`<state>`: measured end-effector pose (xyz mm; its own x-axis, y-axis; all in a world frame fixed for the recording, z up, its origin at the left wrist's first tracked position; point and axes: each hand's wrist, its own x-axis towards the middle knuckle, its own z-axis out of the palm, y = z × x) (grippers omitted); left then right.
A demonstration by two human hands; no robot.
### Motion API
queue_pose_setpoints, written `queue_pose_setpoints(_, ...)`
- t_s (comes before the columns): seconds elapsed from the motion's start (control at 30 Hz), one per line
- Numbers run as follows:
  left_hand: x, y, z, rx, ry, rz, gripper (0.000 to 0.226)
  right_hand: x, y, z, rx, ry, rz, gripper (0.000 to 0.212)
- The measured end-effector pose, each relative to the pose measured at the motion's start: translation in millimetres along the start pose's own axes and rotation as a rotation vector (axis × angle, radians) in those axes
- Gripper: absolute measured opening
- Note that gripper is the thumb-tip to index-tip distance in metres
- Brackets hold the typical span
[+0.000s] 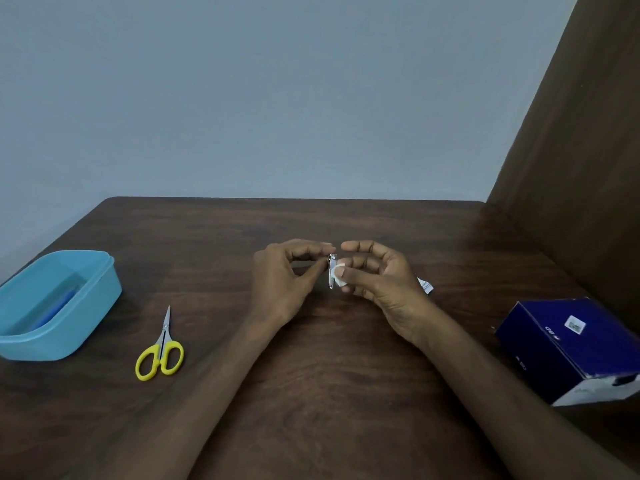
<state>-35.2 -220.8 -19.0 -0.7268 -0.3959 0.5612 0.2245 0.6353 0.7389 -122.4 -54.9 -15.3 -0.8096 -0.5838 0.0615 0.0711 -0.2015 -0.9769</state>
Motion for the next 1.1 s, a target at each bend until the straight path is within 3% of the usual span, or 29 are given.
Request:
queue_pose_setpoints(0.23, -2.4, 4.7, -0.5, 0.002, -0.02, 0.031, 0.019, 2.9, 1.9, 5.9, 0.011, 0.058, -0.001, 0.023)
queue_pose_setpoints(0.43, -2.0, 1.9, -1.7, -0.072, 0.018, -0.049, 0.018, -2.7, 1.0, 3.1, -0.166, -0.077, -0.057, 0.046)
queue_pose_setpoints(0.67, -2.3, 2.7, -1.4, -0.014, 0.0, 0.027, 0.013, 2.3, 2.6, 7.2, -0.089, 0.021, -0.041, 0.027)
queue_pose_setpoints(0.9, 0.0, -1.0, -1.8, -0.068, 0.062, -0.022, 0.013, -1.2, 1.1, 3.3, -0.16, -0.098, -0.067, 0.045)
queue_pose_setpoints(1.1, 3.0, -6.3, 2.6, -0.089, 0.04, -0.023, 0.018, 0.2, 1.5, 6.5, -0.11, -0.016, -0.066, 0.03)
